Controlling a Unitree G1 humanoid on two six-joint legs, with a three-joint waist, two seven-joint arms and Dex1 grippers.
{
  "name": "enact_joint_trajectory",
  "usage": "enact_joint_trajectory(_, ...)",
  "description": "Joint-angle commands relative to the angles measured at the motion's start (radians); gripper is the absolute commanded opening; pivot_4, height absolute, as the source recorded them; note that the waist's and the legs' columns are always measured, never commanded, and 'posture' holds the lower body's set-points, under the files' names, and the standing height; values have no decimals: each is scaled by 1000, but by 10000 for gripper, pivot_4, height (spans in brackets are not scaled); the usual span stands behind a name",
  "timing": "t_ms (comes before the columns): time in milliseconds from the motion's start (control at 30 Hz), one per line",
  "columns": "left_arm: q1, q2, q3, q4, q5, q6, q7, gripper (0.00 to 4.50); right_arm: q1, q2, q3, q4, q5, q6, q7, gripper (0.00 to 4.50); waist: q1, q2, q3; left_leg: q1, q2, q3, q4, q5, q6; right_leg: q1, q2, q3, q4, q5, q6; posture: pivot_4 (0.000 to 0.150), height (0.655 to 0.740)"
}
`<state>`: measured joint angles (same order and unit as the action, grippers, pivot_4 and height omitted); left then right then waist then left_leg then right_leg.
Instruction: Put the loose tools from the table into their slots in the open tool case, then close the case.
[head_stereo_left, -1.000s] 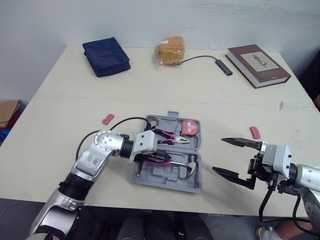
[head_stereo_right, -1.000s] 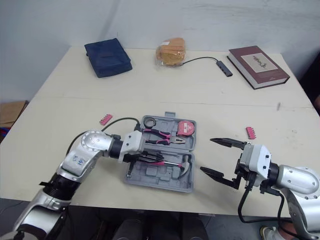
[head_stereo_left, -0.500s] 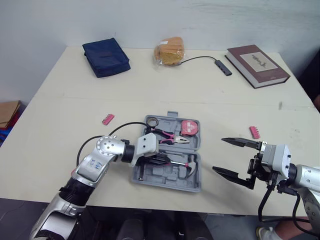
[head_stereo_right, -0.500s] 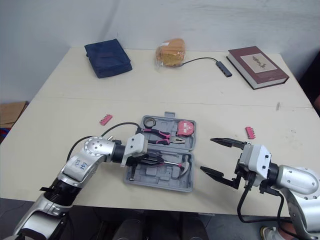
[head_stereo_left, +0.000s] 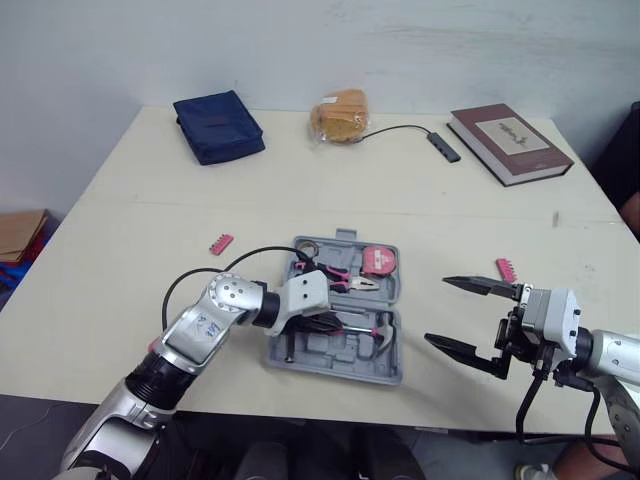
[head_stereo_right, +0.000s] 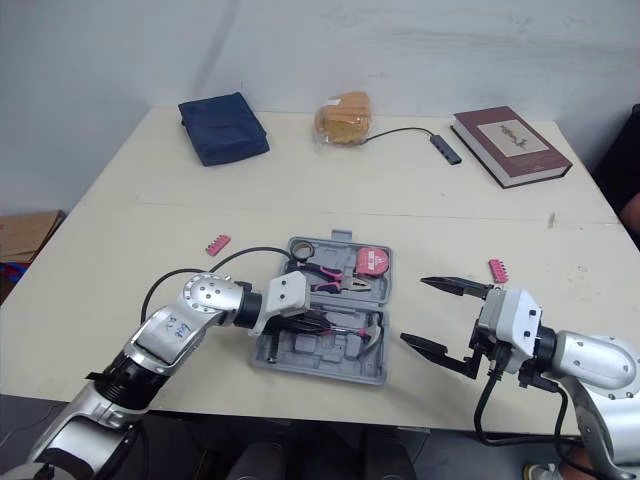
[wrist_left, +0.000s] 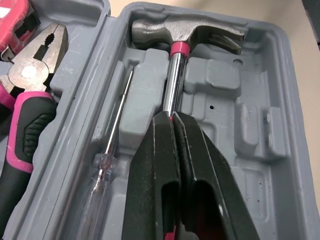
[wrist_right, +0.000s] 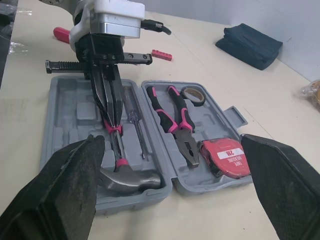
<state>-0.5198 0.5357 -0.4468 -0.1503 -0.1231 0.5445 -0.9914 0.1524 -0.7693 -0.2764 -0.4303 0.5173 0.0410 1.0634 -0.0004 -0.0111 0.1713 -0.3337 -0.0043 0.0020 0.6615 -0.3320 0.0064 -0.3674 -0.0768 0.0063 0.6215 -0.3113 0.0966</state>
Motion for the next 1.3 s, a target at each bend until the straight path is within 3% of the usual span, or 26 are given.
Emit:
enact_joint_trajectory(33, 33, 35, -101, 57, 105, 63, 15, 257, 9, 6, -9, -29, 4, -15, -4, 45000, 1, 1, -1, 0, 0, 0, 0, 0, 0, 0, 0, 0, 0, 0, 0, 1500, 7400)
enact_joint_trajectory(333, 20, 12, -129, 107, 126, 67, 53, 257, 34, 11, -11, -28, 4, -27, 8, 45000, 2, 2, -10, -1, 0, -2, -1, 0, 0, 0, -2, -1, -2, 0, 0, 1500, 7400)
enact_joint_trajectory(433, 23, -15, -48, 83, 48, -41, 23, 257, 37, -3, -48, 10, 3, -43, 23, 45000, 2, 2, -9, -1, 0, -2, -3, -1, 1, 2, -2, -1, -4, -1, -2, 1500, 7400)
enact_joint_trajectory(600, 37, -37, 90, 58, -64, -194, -32, 257, 41, -27, -113, 91, -3, -83, 61, 45000, 0, 3, -4, -7, 0, -2, -3, 0, 0, -9, -2, -2, -3, 0, -1, 1500, 7400)
enact_joint_trajectory(667, 25, -4, 184, 48, -122, -257, -74, 257, 53, -54, -185, 173, 7, -108, 103, 45000, 1, 4, 2, -8, 0, -3, -4, 0, 0, -10, -2, -3, -3, 0, -1, 1500, 7400)
enact_joint_trajectory(767, 62, 42, 333, 1, -271, -297, -163, 7449, 110, -85, -266, 287, 12, -163, 197, 45000, 1, 4, 5, -11, 0, -3, -4, 0, -1, -13, -2, -4, -3, 0, -1, 1500, 7400)
enact_joint_trajectory(800, 82, 59, 368, -12, -308, -290, -184, 12422, 114, -92, -282, 325, 8, -182, 214, 45000, 1, 4, 5, -13, 0, -3, -4, 0, -1, -14, -2, -4, -4, 0, -1, 1500, 7400)
enact_joint_trajectory(867, 117, 88, 444, -13, -336, -285, -171, 18129, 106, -108, -314, 411, -7, -225, 232, 45000, -1, 5, 4, -16, 0, -3, -5, 1, -1, -18, -2, -5, -4, -1, -1, 1500, 7400)
enact_joint_trajectory(1067, 285, 271, 725, 171, -287, -405, -146, 42302, 60, -156, -407, 659, -58, -362, 225, 45000, -9, 5, 7, -18, 0, 1, -7, 2, -3, -25, -1, -1, -1, -1, -1, 1500, 7400)
enact_joint_trajectory(1100, 314, 298, 785, 227, -283, -438, -135, 44305, 56, -161, -419, 697, -62, -376, 222, 45000, -7, 5, 7, -18, 0, 1, -9, 3, -3, -25, -1, -1, -1, -1, -2, 1500, 7400)
enact_joint_trajectory(1300, 463, 374, 1090, 473, -290, -570, -38, 44305, 43, -207, -490, 937, -100, -476, 170, 45000, -5, 5, 8, -18, 0, 2, -13, 3, -2, -26, -3, -1, -3, -1, -3, 1500, 7400)
